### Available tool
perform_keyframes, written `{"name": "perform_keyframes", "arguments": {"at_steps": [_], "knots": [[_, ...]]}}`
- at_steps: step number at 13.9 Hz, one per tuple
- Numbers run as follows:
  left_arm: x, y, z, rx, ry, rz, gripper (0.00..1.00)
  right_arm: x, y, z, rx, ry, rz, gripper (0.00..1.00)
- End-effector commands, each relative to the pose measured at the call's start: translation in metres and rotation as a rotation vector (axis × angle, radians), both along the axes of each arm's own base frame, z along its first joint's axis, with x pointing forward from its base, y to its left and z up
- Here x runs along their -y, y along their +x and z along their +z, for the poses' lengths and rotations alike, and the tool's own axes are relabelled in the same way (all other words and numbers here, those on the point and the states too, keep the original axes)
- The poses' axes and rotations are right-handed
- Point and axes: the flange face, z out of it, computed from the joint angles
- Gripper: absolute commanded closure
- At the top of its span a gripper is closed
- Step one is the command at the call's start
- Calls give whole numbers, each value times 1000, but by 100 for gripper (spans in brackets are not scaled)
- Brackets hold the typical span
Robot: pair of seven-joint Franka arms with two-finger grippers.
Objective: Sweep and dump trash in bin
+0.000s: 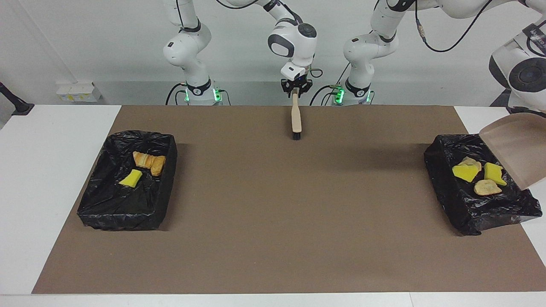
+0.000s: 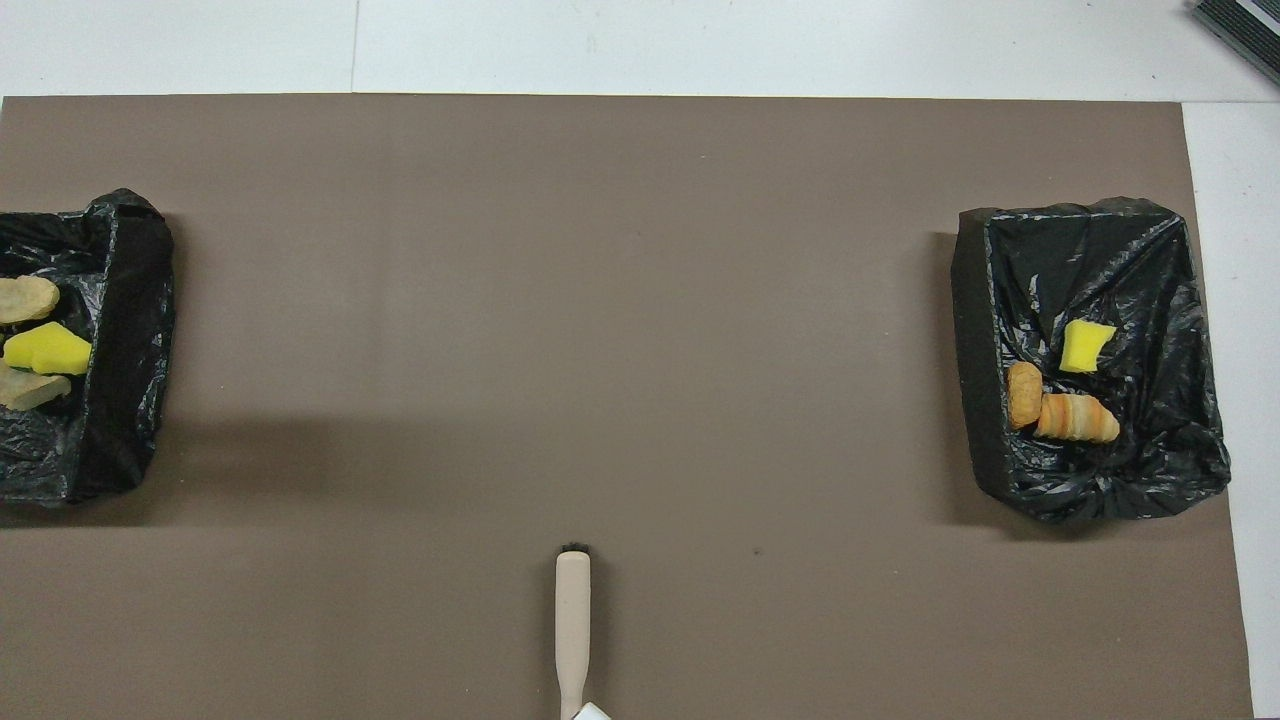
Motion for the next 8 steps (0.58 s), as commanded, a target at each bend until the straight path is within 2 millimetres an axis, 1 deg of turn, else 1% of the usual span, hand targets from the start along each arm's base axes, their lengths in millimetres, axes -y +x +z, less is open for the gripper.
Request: {"name": "perform_keyframes", "arguments": {"at_steps": [1, 2, 3, 5, 6, 7, 8], "knots": [[26, -1, 2, 49, -110, -3, 100, -4, 17, 7, 13, 33, 1, 52], [31, 0, -3, 63, -161, 6, 100, 0, 28, 13, 18, 43, -18, 52], [37, 2, -4, 96, -207, 20, 100, 2, 34, 17, 22, 49, -34, 52], [47, 4, -9, 198, -331, 94, 100, 10, 47, 35, 56, 69, -61, 52], [53, 5, -12, 231, -398, 127, 100, 16, 51, 56, 77, 93, -70, 52], [61, 5, -18, 253, -462, 157, 100, 32, 67, 79, 95, 102, -104, 51], [74, 5, -25, 267, -506, 194, 100, 53, 85, 97, 106, 97, -133, 50]]}}
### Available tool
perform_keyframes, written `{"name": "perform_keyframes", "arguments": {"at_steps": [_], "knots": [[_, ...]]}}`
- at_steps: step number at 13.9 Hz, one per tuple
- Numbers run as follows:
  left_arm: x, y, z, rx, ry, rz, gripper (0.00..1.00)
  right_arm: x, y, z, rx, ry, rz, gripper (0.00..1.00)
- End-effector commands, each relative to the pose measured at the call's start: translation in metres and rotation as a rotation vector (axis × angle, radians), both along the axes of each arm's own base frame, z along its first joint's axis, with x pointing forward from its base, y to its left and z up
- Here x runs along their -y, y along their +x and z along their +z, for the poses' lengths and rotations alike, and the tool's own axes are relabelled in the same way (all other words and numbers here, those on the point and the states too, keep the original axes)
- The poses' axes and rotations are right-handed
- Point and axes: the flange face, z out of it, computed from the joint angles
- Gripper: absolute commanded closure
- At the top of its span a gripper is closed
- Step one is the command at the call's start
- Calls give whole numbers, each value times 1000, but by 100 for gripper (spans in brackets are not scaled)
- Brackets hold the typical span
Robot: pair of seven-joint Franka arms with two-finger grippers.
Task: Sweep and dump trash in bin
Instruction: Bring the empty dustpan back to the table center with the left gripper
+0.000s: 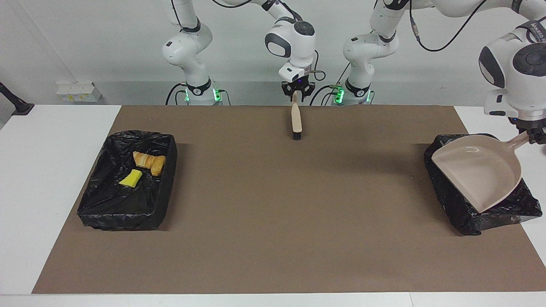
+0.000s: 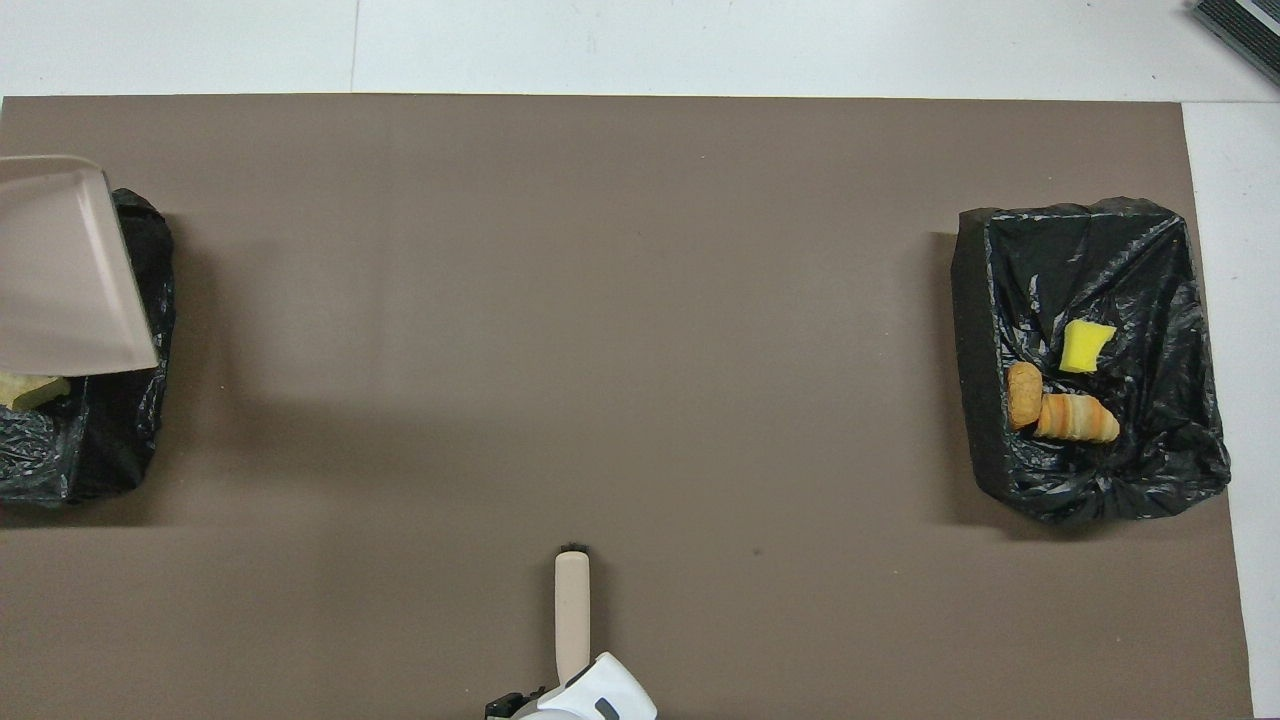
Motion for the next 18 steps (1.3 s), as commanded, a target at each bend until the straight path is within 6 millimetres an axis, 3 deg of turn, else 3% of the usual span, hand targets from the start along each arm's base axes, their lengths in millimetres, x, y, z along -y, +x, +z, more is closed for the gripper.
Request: {"name": "perform_keyframes", "arguments": {"at_steps": [1, 4, 5, 6, 9, 12, 16, 18], "knots": [[37, 0, -12, 62, -114, 88, 100, 51, 36, 55, 49, 16, -34, 49], [79, -1, -41, 116, -226, 270, 100, 87, 91, 82, 95, 45, -95, 40], [95, -1, -52, 126, -259, 316, 100, 101, 115, 90, 124, 40, -94, 30], [111, -2, -61, 139, -280, 374, 100, 119, 139, 98, 141, 38, -111, 0], [179, 1, -97, 199, -338, 569, 100, 191, 197, 136, 151, 18, -116, 0], [245, -10, -124, 210, -380, 688, 100, 277, 244, 184, 177, 5, -113, 0], [338, -37, -142, 232, -457, 833, 100, 353, 281, 237, 209, -1, -122, 0], [392, -56, -161, 242, -475, 905, 100, 393, 292, 262, 193, -15, -115, 0]]}}
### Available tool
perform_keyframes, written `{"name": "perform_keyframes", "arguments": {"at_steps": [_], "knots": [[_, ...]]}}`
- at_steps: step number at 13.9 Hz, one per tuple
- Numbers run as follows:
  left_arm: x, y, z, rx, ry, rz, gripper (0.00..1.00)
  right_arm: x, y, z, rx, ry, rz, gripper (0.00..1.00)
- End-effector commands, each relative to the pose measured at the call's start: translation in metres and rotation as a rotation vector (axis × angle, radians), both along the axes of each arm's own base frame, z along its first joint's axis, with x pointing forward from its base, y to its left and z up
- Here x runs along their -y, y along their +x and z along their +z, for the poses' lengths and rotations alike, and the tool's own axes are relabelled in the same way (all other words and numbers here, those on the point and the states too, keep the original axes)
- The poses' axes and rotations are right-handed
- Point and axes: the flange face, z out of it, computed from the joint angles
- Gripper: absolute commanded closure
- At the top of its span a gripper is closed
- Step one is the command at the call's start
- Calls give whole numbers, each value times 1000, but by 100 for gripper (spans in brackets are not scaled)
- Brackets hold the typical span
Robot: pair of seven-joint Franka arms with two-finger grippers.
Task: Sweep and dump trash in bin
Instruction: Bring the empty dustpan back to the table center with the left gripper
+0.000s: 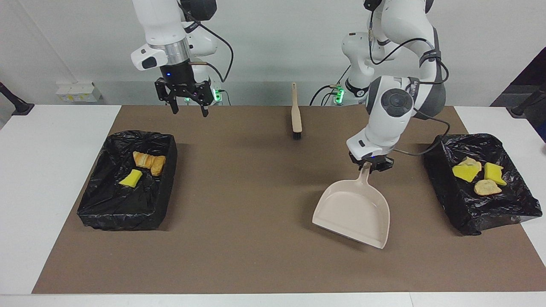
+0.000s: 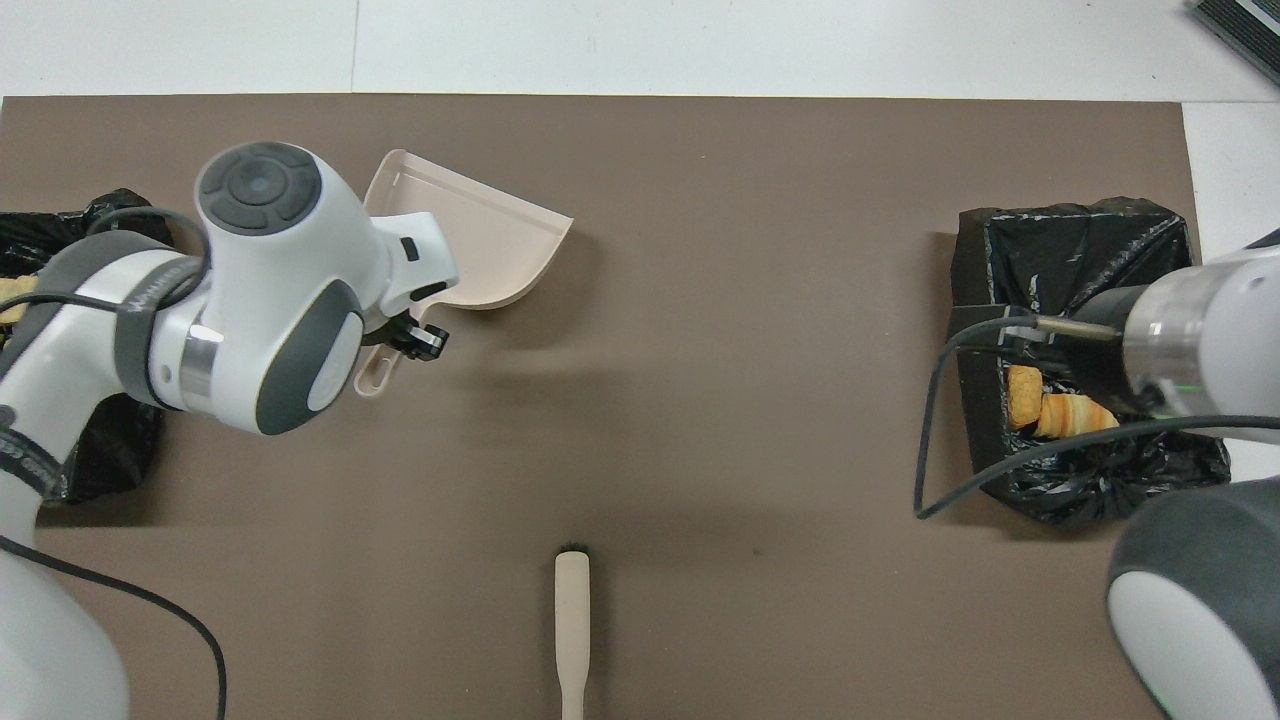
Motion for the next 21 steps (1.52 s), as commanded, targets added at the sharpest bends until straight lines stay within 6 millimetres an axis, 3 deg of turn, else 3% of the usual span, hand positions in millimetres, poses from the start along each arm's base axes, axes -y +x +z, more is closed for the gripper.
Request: {"name": "perform_keyframes", "arguments": {"at_steps": [1, 3, 5, 7, 8, 9, 10, 11, 14, 16, 18, 21], "knots": [[56, -25, -19, 21, -43, 122, 100, 37, 24, 26, -60, -29, 40, 0], [91, -44, -28, -1, -79, 232, 100, 52, 35, 44, -102, -89, 61, 0], [117, -69, -45, 5, -76, 323, 100, 57, 35, 49, -135, -121, 72, 0], [121, -79, -50, 8, -68, 398, 100, 57, 35, 48, -141, -122, 88, 0], [125, -83, -51, 2, -64, 399, 88, 57, 34, 49, -144, -122, 98, 0], [124, -81, -49, -1, -67, 408, 28, 56, 33, 48, -153, -125, 107, 0], [122, -81, -47, -10, -57, 414, 0, 54, 33, 48, -155, -124, 112, 0], [115, -77, -41, -11, -58, 425, 0, 47, 32, 46, -156, -116, 122, 0], [67, -48, -8, 24, -82, 491, 0, 43, 24, 47, -162, -103, 130, 0], [20, -20, 8, 58, -100, 496, 0, 39, 13, 40, -173, -69, 123, 0], [-17, 2, 22, 87, -119, 466, 0, 43, 13, 40, -177, -67, 120, 0], [-92, 29, 45, 130, -124, 452, 0, 43, 13, 40, -177, -67, 118, 0]]}}
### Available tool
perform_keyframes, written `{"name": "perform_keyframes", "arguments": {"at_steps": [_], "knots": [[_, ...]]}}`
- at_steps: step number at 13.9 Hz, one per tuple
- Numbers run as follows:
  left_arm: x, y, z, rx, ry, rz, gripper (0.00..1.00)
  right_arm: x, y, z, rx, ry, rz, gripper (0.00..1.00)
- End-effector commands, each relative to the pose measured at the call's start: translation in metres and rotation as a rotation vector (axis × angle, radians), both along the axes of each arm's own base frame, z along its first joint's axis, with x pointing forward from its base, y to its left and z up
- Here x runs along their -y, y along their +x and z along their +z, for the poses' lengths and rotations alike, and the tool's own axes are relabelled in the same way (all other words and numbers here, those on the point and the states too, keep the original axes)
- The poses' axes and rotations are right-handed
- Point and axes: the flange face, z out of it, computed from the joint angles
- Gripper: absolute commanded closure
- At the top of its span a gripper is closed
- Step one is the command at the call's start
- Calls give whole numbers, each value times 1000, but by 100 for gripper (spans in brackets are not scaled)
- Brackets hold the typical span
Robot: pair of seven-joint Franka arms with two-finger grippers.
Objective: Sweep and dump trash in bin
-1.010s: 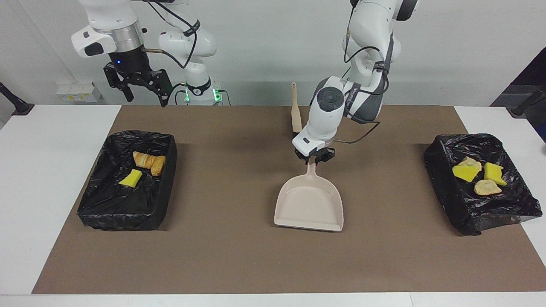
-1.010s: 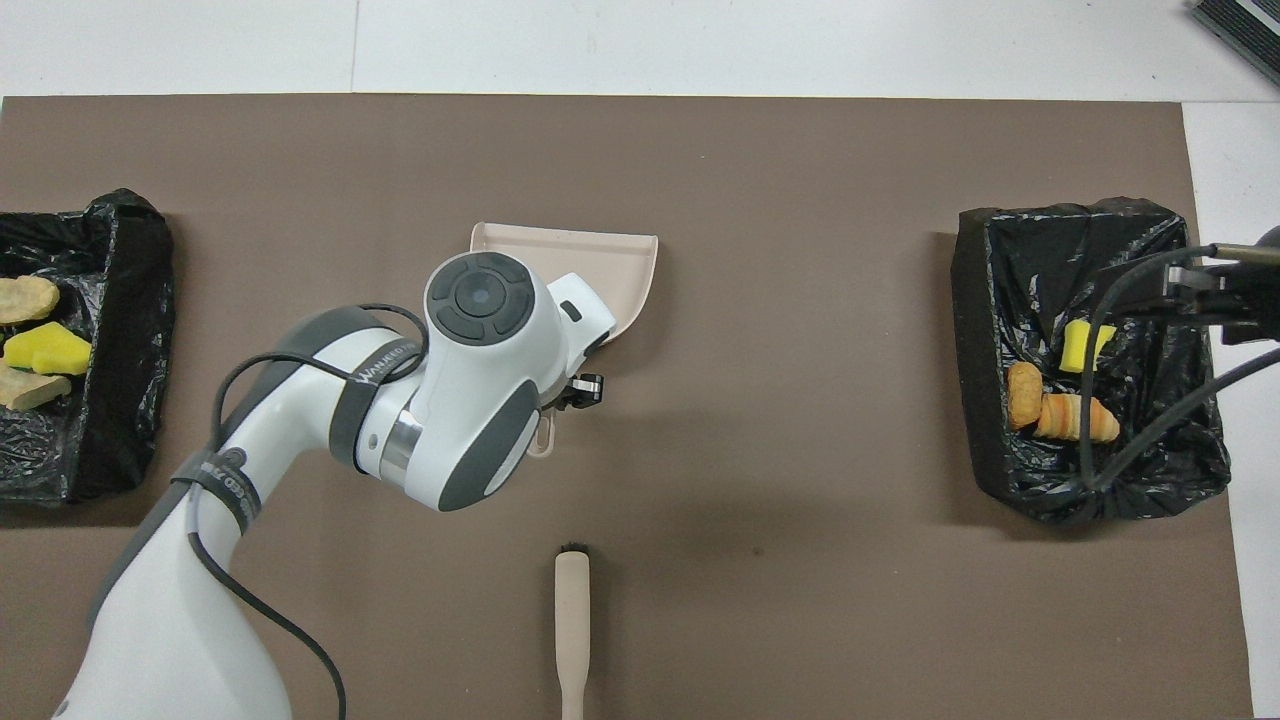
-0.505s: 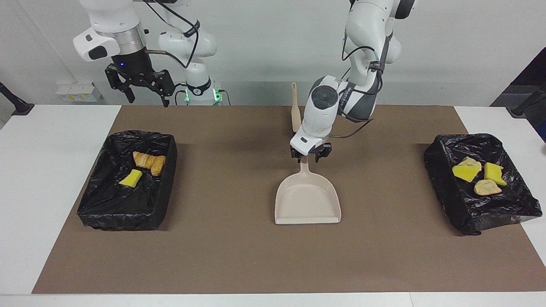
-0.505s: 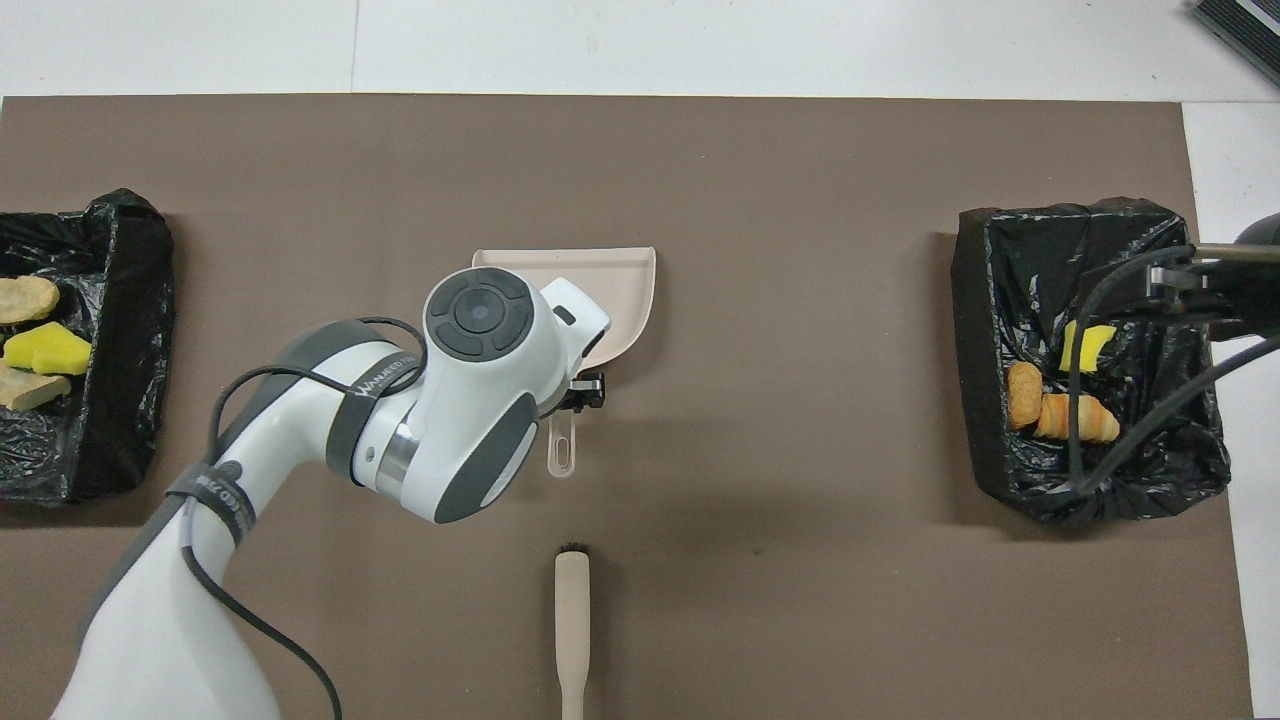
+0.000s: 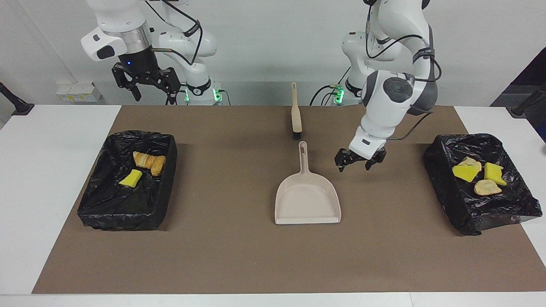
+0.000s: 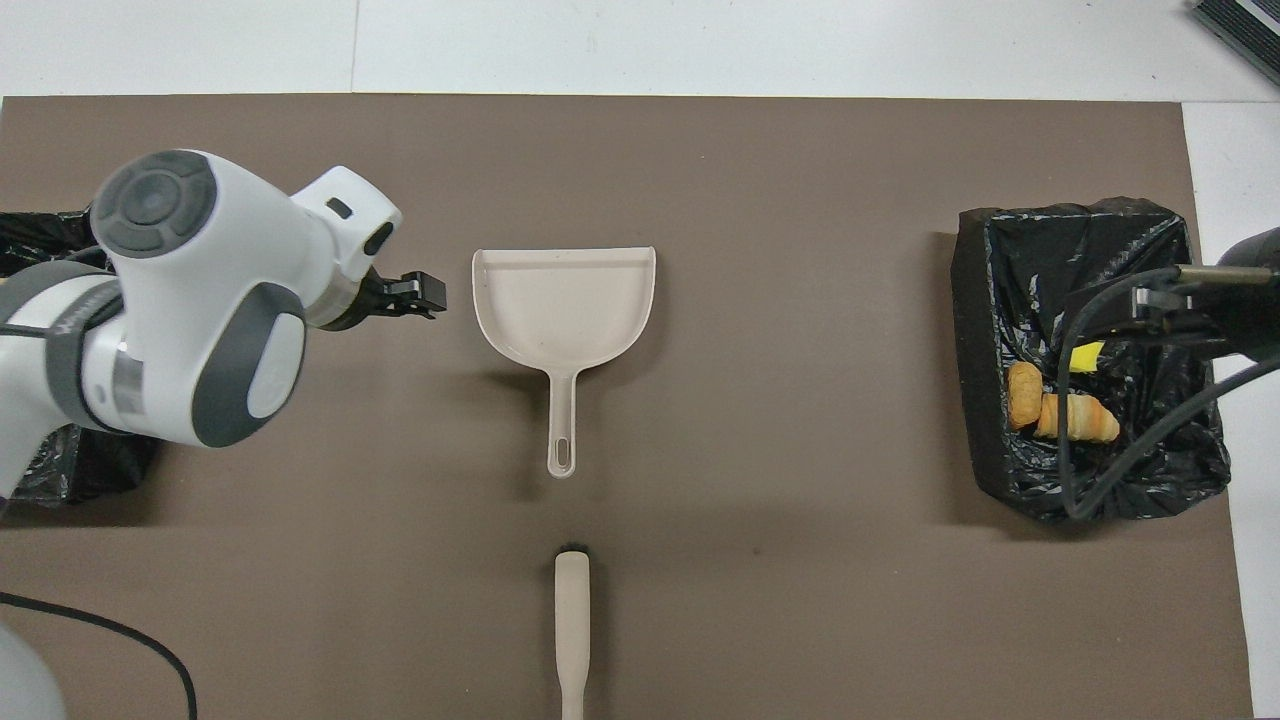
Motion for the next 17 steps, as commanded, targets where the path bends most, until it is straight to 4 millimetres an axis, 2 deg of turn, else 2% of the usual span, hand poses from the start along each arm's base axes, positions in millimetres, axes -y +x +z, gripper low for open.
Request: {"name": "perform_keyframes", "arguments": {"at_steps": [1, 3, 5, 8, 11, 12, 13, 14, 17], "knots": [[-58, 13, 24, 15, 6, -34, 0, 4, -7, -1, -12, 22, 8, 0], [-97, 14, 38, 28, 13, -57, 0, 7, -7, -1, -12, 22, 5, 0], [-138, 7, 57, 19, 35, -111, 0, 7, -7, -1, -12, 22, 3, 0], [-158, -18, 106, -5, 57, -170, 0, 8, -6, -2, -13, 25, 16, 0], [-160, -36, 153, -35, 56, -100, 0, 9, -5, -2, -14, 59, 53, 0], [-153, -46, 165, -37, 56, -88, 0, 11, -4, -2, -9, 59, 63, 0], [-145, -56, 166, -47, 57, -105, 0, 11, -3, -2, -2, 61, 69, 0], [-138, -57, 166, -48, 58, -125, 0, 10, -4, -3, -3, 59, 66, 0], [-139, -60, 176, -55, 60, -148, 0, 12, -4, -2, 1, 49, 57, 0]]}}
